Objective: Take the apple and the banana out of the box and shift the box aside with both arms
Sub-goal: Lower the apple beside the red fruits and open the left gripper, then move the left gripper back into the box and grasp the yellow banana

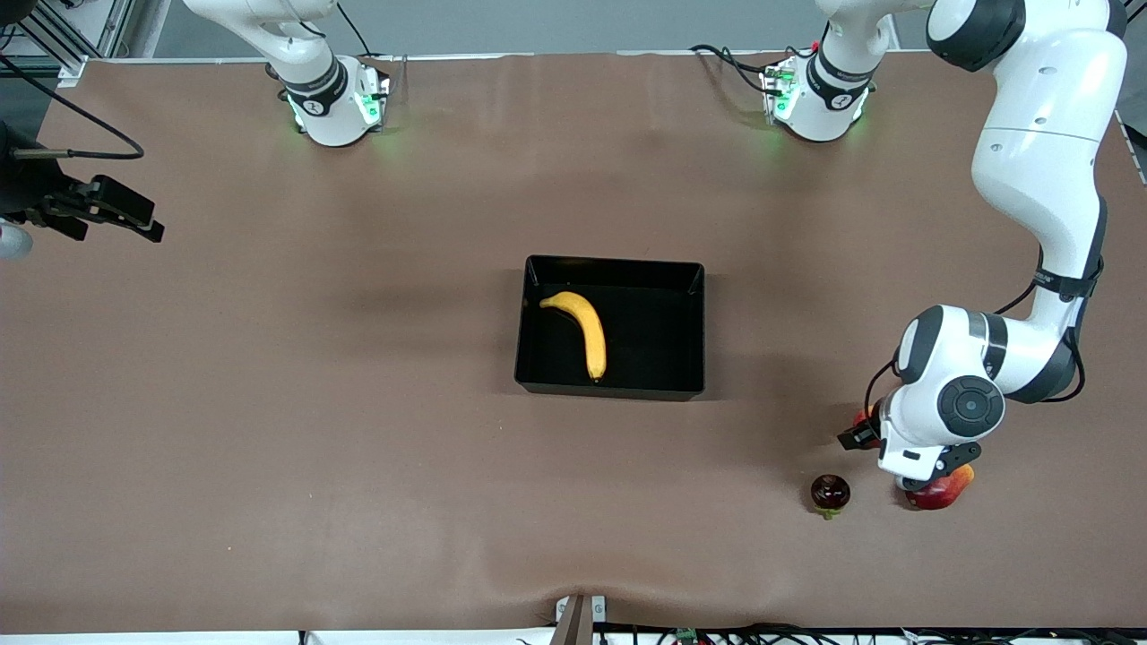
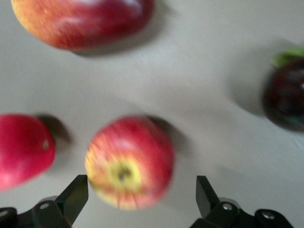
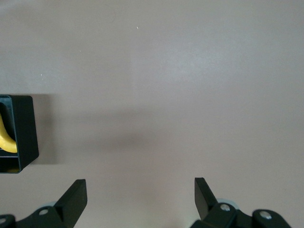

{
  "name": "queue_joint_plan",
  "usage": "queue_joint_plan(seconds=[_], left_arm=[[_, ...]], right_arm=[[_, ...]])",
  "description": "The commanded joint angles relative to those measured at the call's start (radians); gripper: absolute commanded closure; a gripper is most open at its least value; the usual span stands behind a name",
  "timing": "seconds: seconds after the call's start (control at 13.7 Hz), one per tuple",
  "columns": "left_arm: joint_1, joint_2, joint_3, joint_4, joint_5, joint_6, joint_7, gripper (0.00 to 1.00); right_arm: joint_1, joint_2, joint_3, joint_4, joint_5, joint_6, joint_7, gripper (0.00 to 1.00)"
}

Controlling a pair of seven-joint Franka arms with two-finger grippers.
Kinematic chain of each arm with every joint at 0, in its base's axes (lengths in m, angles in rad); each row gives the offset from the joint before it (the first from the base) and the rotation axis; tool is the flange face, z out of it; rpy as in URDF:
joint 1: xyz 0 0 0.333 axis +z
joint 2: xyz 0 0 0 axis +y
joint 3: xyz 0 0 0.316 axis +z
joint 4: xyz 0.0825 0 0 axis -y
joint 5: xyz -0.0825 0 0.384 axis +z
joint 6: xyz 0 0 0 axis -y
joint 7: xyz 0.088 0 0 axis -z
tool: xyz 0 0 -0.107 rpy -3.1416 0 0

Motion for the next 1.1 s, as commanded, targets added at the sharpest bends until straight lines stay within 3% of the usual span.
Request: queue_joint_plan(seconds=[0.0,0.22,0.51,0.66,1.02], left_arm=[[0.001,-0.124,-0.113,-0.010,-0.066,-0.163,-0.019,0.00],[-0.033,-0.172,-0.248,-0.017,-0.108,-0.264,-0.054,0.00],[-0.263,-0.140,-0.256,-0.013,-0.017,-0.263,-0.286,0.00],[-0.344,-0.112,-0.256,-0.010,0.005,-0.222,-0.308,0.00],[-0.427,-0.043,-0.254,-0.013,0.002,-0.009,-0.311,0.00]], right_arm=[[-0.005,-0.002,0.004,0.005,0.011,-0.010,0.010,0.00],[-0.006,-0.002,0.004,0.005,0.011,-0.013,0.010,0.00],[-0.008,-0.002,0.004,0.005,0.011,-0.013,0.010,0.00],[-0.007,-0.002,0.004,0.004,0.011,-0.013,0.010,0.00],[-0.006,-0.002,0.004,0.004,0.011,-0.012,0.010,0.00]])
